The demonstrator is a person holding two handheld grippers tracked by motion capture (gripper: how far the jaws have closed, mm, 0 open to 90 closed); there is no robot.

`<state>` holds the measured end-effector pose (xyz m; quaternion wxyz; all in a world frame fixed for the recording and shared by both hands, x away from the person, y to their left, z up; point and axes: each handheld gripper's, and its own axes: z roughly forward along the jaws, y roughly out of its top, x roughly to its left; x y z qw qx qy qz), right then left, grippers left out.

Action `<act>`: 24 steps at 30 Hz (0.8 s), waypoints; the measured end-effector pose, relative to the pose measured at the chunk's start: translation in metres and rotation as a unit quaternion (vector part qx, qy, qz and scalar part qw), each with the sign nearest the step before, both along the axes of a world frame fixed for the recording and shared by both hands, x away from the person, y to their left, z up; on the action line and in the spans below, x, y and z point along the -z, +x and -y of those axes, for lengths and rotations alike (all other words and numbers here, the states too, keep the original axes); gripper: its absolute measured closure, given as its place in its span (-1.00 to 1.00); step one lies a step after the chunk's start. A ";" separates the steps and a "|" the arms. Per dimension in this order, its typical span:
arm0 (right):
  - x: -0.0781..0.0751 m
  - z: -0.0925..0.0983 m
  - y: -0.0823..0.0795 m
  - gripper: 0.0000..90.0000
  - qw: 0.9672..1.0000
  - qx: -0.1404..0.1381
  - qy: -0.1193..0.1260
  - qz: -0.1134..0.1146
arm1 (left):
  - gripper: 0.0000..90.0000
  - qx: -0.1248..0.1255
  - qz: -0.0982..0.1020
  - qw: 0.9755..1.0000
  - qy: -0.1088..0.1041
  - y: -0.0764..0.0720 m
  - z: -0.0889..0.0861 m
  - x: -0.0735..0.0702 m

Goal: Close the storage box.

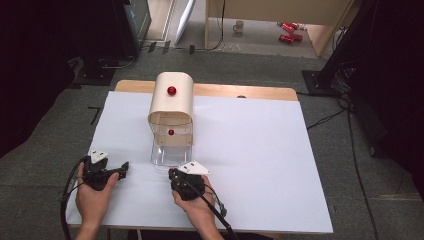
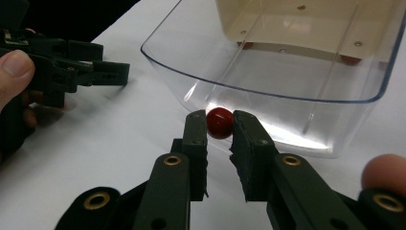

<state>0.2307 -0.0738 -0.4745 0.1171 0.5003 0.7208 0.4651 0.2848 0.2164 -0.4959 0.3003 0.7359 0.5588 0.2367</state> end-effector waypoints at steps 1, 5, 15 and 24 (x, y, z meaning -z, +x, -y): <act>0.000 0.000 0.001 0.70 1.000 0.000 0.000 0.000 | -0.68 0.000 0.000 1.000 0.000 0.000 0.000 0.000; 0.000 0.000 0.005 0.70 1.000 0.001 0.000 0.004 | -0.68 0.000 0.000 1.000 0.000 0.000 0.000 0.000; -0.006 0.002 0.018 0.69 1.000 0.003 0.000 0.012 | -0.68 0.000 0.001 1.000 0.000 0.000 0.000 0.000; -0.007 0.002 0.031 0.69 1.000 0.003 -0.009 0.014 | -0.68 0.000 0.000 1.000 0.000 0.000 0.000 0.000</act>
